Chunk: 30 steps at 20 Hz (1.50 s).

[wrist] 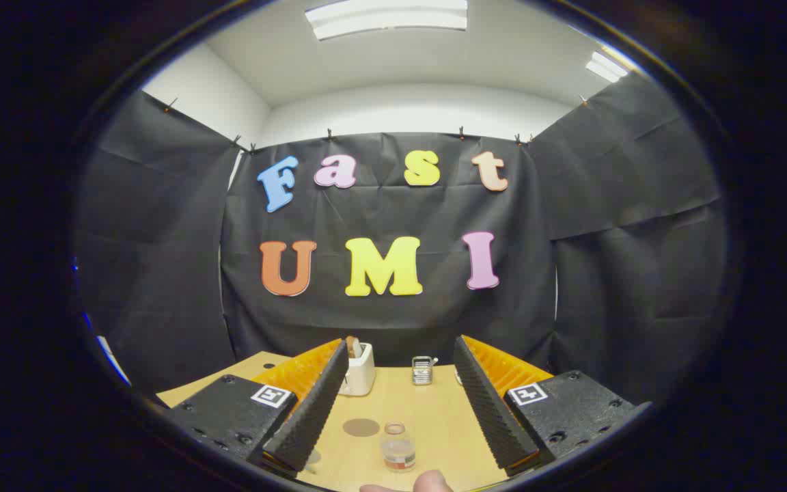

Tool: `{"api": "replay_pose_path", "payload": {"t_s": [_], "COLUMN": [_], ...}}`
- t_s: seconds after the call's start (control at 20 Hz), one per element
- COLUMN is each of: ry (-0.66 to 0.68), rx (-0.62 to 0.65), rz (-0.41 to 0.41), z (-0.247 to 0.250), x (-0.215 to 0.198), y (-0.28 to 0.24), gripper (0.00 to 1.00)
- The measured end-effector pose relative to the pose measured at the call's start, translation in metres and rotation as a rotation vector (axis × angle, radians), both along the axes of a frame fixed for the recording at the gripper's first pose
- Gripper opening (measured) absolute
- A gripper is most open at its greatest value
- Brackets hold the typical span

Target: Take the bottle from table, then pour the juice into the cup, finally place the bottle on the coaster

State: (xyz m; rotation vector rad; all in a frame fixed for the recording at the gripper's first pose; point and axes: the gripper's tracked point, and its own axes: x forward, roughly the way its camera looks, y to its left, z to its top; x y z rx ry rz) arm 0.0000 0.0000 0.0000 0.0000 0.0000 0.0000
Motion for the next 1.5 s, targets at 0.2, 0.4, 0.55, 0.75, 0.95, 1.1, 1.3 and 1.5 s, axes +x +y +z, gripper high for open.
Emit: {"api": "replay_pose_path", "payload": {"t_s": [0.2,0.4,0.55,0.75,0.95,1.1,1.3,1.5], "ry": [0.000,-0.004,-0.005,-0.004,0.006,-0.006,-0.021,-0.024], "rx": [0.004,0.003,0.004,0.007,0.002,-0.004,-0.010,-0.009], "rz": [-0.006,-0.024,-0.024,-0.022,-0.019,-0.022,-0.035,-0.026], "z": [-0.0010,-0.0020,-0.0019,-0.0044,-0.0048,-0.0014,-0.0007,-0.0050], "x": [0.0016,0.0013,0.0017,0.0004,0.0024,0.0017,-0.0006,-0.0018], "y": [-0.0030,-0.0063,-0.0047,-0.0033,-0.0007,0.0000,-0.0027,-0.0001], "gripper": [1.00,1.00,1.00,1.00,1.00,1.00,1.00,1.00]}}
